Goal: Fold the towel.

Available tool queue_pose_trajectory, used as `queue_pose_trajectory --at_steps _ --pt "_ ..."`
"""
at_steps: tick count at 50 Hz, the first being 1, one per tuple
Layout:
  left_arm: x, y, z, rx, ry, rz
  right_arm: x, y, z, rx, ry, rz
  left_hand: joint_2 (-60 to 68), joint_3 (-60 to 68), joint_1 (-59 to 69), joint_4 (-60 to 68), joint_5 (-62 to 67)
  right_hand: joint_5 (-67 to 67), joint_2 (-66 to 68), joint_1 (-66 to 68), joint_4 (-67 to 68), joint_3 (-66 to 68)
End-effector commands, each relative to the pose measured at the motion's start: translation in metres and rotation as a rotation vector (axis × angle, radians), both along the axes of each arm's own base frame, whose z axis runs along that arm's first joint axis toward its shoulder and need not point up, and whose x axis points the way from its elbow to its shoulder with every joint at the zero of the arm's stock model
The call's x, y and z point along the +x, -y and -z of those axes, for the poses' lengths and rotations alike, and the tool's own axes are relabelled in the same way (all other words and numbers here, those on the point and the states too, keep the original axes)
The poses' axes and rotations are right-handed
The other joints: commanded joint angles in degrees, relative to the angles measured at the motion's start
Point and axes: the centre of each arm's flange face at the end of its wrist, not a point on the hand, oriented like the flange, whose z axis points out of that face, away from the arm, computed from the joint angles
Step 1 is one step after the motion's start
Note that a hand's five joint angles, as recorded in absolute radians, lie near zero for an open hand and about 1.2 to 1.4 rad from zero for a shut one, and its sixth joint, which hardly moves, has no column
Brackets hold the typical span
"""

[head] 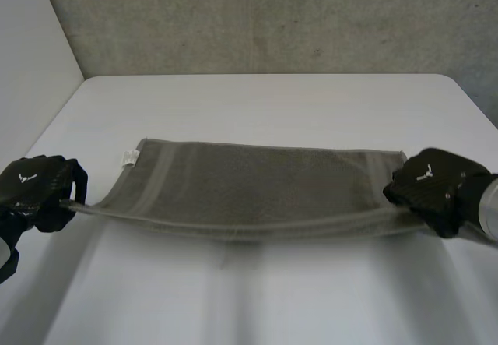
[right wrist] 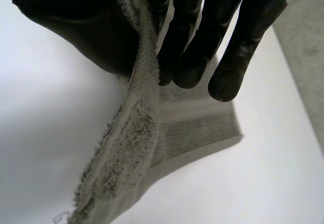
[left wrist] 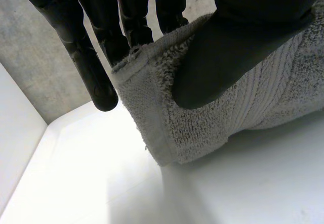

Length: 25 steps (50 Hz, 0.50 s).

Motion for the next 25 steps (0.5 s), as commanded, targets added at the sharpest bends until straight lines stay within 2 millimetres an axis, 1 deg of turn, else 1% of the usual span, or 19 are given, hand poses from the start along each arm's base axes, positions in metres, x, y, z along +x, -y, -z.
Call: queue_pose_trajectory --at_steps 1,2,3,4,5,6,7,8,9,10,11,12,13,14,15,16,18,22,25 --pt "-0.004 0.035 0.013 -0.014 -0.006 0.067 0.014 0.051 0.026 -0.056 -0.003 -0.011 10.23 10.36 11.64 10.28 11.30 1.55 4.13 3.39 3.11 2.95" --pt "-0.004 0.036 0.013 -0.014 -0.006 0.068 0.018 0.061 0.032 -0.066 -0.001 -0.019 10.23 10.36 11.64 10.28 11.30 1.55 4.13 3.39 3.11 2.95" --pt "-0.014 0.046 0.018 -0.020 -0.009 0.109 0.018 0.061 0.032 -0.066 -0.001 -0.019 10.23 10.36 11.64 10.28 11.30 1.55 4.13 3.39 3.11 2.95" --pt "-0.024 0.055 0.024 -0.015 -0.014 0.134 0.024 0.070 0.040 -0.080 0.002 -0.032 10.23 10.36 11.64 10.28 11.30 1.55 4.13 3.39 3.11 2.95" --pt "-0.024 0.056 0.024 -0.015 -0.014 0.134 0.024 0.070 0.041 -0.080 0.002 -0.032 10.23 10.36 11.64 10.28 11.30 1.55 4.13 3.39 3.11 2.95" --pt "-0.027 0.067 0.029 -0.007 -0.015 0.124 0.030 0.079 0.047 -0.102 0.001 -0.049 10.23 10.36 11.64 10.28 11.30 1.55 4.13 3.39 3.11 2.95" --pt "-0.027 0.067 0.029 -0.007 -0.015 0.124 0.037 0.087 0.054 -0.134 -0.003 -0.070 10.23 10.36 11.64 10.28 11.30 1.55 4.13 3.39 3.11 2.95" --pt "-0.029 0.081 0.036 0.005 -0.012 0.102 0.037 0.087 0.054 -0.134 -0.003 -0.071 10.23 10.36 11.64 10.28 11.30 1.55 4.13 3.39 3.11 2.95" --pt "-0.029 0.081 0.036 0.005 -0.012 0.102 0.043 0.096 0.060 -0.171 -0.009 -0.088 10.23 10.36 11.64 10.28 11.30 1.55 4.13 3.39 3.11 2.95" --pt "-0.030 0.097 0.042 0.009 -0.008 0.077 0.047 0.106 0.066 -0.208 -0.013 -0.101 10.23 10.36 11.64 10.28 11.30 1.55 4.13 3.39 3.11 2.95" --pt "-0.032 0.114 0.046 -0.003 -0.005 0.055 0.047 0.106 0.066 -0.209 -0.013 -0.101 10.23 10.36 11.64 10.28 11.30 1.55 4.13 3.39 3.11 2.95" --pt "-0.032 0.114 0.046 -0.003 -0.005 0.055 0.051 0.116 0.072 -0.251 -0.017 -0.111 10.23 10.36 11.64 10.28 11.30 1.55 4.13 3.39 3.11 2.95" --pt "-0.039 0.126 0.050 -0.017 -0.005 0.059 0.055 0.129 0.078 -0.301 -0.014 -0.114 10.23 10.36 11.64 10.28 11.30 1.55 4.13 3.39 3.11 2.95" --pt "-0.049 0.137 0.053 -0.031 -0.009 0.071 0.055 0.129 0.078 -0.302 -0.014 -0.114 10.23 10.36 11.64 10.28 11.30 1.55 4.13 3.39 3.11 2.95" --pt "-0.049 0.137 0.053 -0.031 -0.009 0.071 0.057 0.139 0.083 -0.337 -0.014 -0.107 10.23 10.36 11.64 10.28 11.30 1.55 4.13 3.39 3.11 2.95" --pt "-0.058 0.148 0.055 -0.043 -0.020 0.080 0.057 0.140 0.083 -0.337 -0.014 -0.106 10.23 10.36 11.64 10.28 11.30 1.55 4.13 3.39 3.11 2.95" --pt "-0.063 0.157 0.057 -0.053 -0.032 0.082 0.060 0.154 0.094 -0.362 -0.013 -0.099 10.23 10.36 11.64 10.28 11.30 1.55 4.13 3.39 3.11 2.95" --pt "-0.076 0.178 0.065 -0.082 -0.041 0.082 0.061 0.165 0.104 -0.364 -0.024 -0.079 10.23 10.36 11.64 10.28 11.30 1.55 4.13 3.39 3.11 2.95" --pt "-0.081 0.185 0.067 -0.097 -0.037 0.074 0.061 0.175 0.110 -0.376 -0.029 -0.057 10.23 10.36 11.64 10.28 11.30 1.55 4.13 3.39 3.11 2.95"
